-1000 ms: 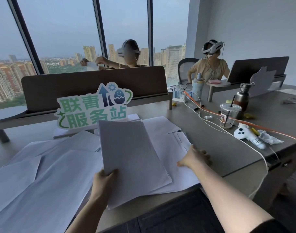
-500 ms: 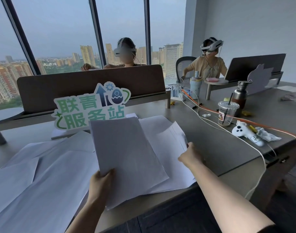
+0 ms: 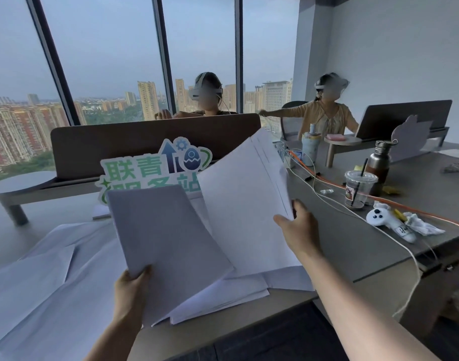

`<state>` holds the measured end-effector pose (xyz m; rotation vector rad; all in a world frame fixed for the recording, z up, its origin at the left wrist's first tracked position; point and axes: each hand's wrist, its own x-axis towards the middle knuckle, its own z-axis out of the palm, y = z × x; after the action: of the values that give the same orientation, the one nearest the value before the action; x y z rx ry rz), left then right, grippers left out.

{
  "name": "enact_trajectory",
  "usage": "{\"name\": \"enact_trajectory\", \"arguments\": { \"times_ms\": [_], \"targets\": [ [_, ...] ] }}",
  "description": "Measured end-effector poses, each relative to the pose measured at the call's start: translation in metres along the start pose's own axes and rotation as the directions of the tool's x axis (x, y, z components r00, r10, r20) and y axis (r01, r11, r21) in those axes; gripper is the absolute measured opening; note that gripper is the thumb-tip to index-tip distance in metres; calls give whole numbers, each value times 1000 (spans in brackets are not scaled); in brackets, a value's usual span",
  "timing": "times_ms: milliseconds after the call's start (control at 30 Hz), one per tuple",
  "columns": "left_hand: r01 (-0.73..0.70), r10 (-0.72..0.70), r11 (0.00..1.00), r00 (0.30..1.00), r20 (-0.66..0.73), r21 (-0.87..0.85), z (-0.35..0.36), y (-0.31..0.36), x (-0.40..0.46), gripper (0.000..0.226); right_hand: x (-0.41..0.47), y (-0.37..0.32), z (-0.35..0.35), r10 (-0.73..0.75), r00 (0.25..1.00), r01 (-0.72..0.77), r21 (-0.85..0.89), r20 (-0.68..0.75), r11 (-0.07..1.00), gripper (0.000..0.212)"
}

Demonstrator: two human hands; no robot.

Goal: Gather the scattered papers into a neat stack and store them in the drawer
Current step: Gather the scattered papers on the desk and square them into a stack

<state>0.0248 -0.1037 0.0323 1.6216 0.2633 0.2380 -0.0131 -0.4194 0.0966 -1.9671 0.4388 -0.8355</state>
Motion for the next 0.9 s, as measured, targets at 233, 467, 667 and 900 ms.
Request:
{"name": "enact_trajectory", "arguments": {
  "times_ms": [233, 467, 667, 900],
  "targets": [
    [20, -21, 999, 999, -33, -28, -19, 0, 6, 17, 2, -48, -4, -56, 998, 46, 274, 29, 961, 18],
    [33, -26, 986, 999, 44, -161, -21, 17, -4, 12, -7, -61, 18, -46, 991, -3, 355, 129, 935, 22],
    [51, -6, 947, 990, 142, -318, -21, 25, -13, 18, -25, -54, 50, -10, 973, -62, 301, 230, 951, 20],
    [29, 53, 945, 969, 241, -326, -26, 20, -18, 27, -50, -44, 80, 76, 949, -151, 229, 305, 961, 19]
  ]
}}
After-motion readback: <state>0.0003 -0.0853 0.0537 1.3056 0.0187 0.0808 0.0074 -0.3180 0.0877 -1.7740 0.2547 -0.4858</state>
